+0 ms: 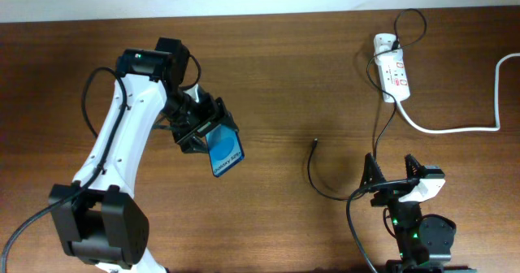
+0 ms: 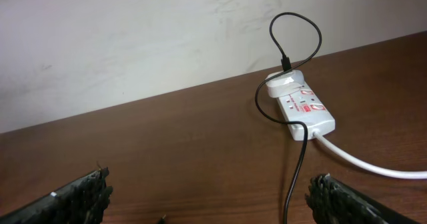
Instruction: Plug charger to phone and switch on socket
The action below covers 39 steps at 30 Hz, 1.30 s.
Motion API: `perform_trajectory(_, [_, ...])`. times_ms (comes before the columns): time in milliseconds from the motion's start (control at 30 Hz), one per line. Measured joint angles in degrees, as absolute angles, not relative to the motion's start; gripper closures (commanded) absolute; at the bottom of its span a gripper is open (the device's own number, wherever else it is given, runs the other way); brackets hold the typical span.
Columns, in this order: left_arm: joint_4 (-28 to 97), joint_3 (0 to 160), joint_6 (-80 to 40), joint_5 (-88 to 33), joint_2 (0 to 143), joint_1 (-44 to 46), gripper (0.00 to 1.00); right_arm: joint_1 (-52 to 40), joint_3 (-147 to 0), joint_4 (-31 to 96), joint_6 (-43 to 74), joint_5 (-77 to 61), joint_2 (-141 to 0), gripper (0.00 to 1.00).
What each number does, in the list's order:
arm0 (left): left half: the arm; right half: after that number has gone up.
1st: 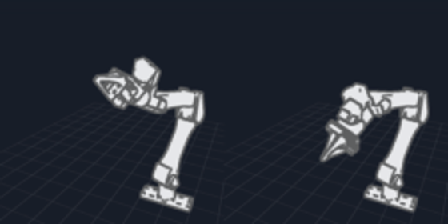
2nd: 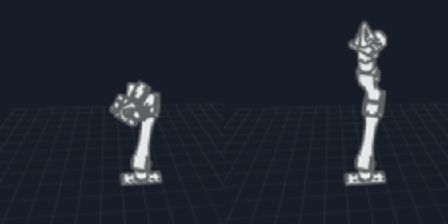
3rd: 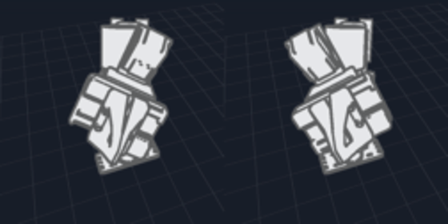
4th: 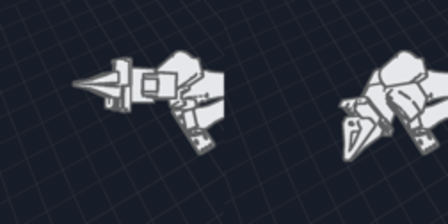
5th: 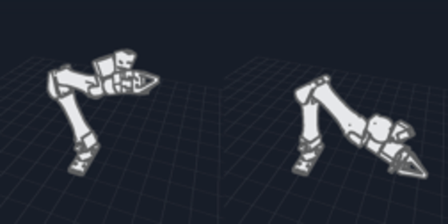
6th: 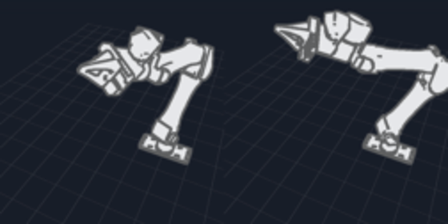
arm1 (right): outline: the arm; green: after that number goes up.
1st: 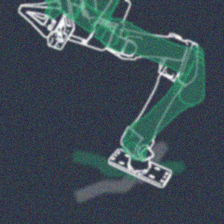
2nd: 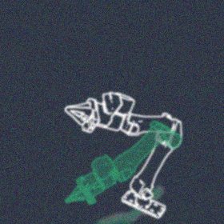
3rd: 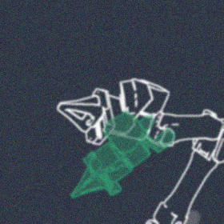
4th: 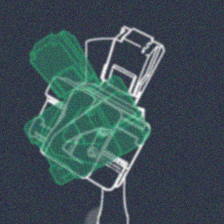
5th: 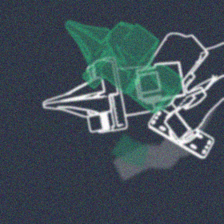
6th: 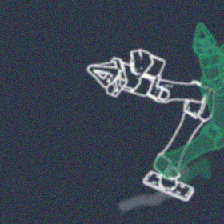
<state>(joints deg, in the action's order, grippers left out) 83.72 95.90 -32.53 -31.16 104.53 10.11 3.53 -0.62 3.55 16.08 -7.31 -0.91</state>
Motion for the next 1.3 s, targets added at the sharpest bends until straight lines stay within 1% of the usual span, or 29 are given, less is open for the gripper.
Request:
perform_trajectory(100, [79.1,95.9,-32.5,-30.0,104.5,10.1,0.64,3.5,-0.6,3.6,16.1,-7.3,-0.9,0.02])
perform_trajectory(333, [73.2,95.9,-32.3,-19.7,104.5,10.1,0.66,3.5,-0.6,3.6,16.1,-7.3,-0.9,0.02])
perform_trajectory(500, [73.0,95.9,-31.0,-14.1,104.5,10.1,0.66,3.5,-0.6,3.6,16.1,-7.3,-0.9,0.02])
perform_trajectory(667, [75.6,95.9,-28.4,-12.3,104.5,10.1,0.69,3.5,-0.6,3.6,16.1,-7.3,-0.9,0.02])
perform_trajectory(800, [78.7,95.9,-26.0,-11.9,104.3,10.1,0.69,3.5,-0.6,3.6,16.1,-7.3,-0.9,0.02])
perform_trajectory(1033, [81.7,95.9,-23.6,-11.7,96.3,10.1,0.69,3.5,-0.6,3.5,16.8,-7.8,-0.9,0.02])
perform_trajectory(1167, [82.1,95.9,-23.3,-11.7,89.5,10.1,0.69,3.5,-0.6,2.9,22.5,-15.1,-0.9,0.02])
perform_trajectory(1300, [82.6,95.9,-23.2,-11.0,85.3,10.1,0.69,3.5,-0.6,2.6,30.4,-29.3,-0.9,0.02])
